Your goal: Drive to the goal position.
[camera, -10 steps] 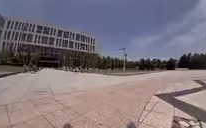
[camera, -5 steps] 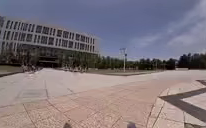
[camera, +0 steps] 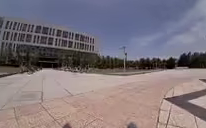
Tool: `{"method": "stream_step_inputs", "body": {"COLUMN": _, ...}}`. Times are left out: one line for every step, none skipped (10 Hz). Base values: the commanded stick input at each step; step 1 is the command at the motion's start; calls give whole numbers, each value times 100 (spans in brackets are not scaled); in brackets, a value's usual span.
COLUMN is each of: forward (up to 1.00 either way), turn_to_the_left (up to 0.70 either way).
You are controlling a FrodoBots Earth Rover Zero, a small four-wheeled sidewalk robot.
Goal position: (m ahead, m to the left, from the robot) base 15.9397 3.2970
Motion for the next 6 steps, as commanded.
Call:
{"method": "stream_step_inputs", "body": {"forward": 45, "turn_to_the_left": 0}}
{"method": "stream_step_inputs", "body": {"forward": 45, "turn_to_the_left": 0}}
{"method": "stream_step_inputs", "body": {"forward": 45, "turn_to_the_left": 0}}
{"method": "stream_step_inputs", "body": {"forward": 45, "turn_to_the_left": 0}}
{"method": "stream_step_inputs", "body": {"forward": 45, "turn_to_the_left": 0}}
{"method": "stream_step_inputs", "body": {"forward": 45, "turn_to_the_left": 12}}
